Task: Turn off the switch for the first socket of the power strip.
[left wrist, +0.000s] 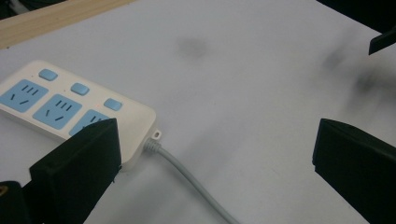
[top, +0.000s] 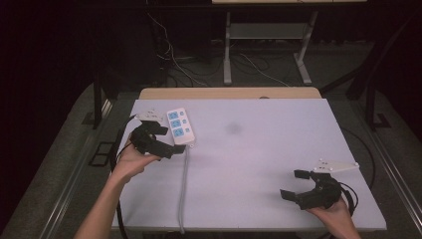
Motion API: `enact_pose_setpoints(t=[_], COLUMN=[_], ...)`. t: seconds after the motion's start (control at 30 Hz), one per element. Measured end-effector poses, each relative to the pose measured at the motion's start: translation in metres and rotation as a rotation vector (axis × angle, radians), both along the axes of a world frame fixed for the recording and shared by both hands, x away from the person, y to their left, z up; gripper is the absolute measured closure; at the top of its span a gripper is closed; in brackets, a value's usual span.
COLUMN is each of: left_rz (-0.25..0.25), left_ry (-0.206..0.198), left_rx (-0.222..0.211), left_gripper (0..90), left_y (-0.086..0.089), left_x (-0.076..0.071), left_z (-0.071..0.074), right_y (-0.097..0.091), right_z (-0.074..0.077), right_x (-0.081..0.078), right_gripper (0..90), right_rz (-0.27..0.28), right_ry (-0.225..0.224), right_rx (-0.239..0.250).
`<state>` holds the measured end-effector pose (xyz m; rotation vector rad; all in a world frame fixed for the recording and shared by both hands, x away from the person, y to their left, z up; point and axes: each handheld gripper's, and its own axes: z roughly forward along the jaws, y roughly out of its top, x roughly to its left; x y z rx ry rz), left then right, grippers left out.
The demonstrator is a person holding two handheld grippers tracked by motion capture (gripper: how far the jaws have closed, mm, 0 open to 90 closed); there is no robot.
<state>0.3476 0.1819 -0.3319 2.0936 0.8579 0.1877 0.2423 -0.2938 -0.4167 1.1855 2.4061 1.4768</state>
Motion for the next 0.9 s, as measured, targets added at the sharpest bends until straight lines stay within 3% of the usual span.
enact_pose_setpoints(t=[0.9], left_rz=[-0.002], left_ry=[0.003], left_rx=[0.077], left_gripper=[1.7], left_y=[-0.009], left_x=[0.037], left_z=[0.01], right_y=[0.0], right_z=[-0.001], right_x=[0.0], right_gripper=[0.4], right_rz=[-0.002], right_ry=[-0.007], right_rx=[-0.005])
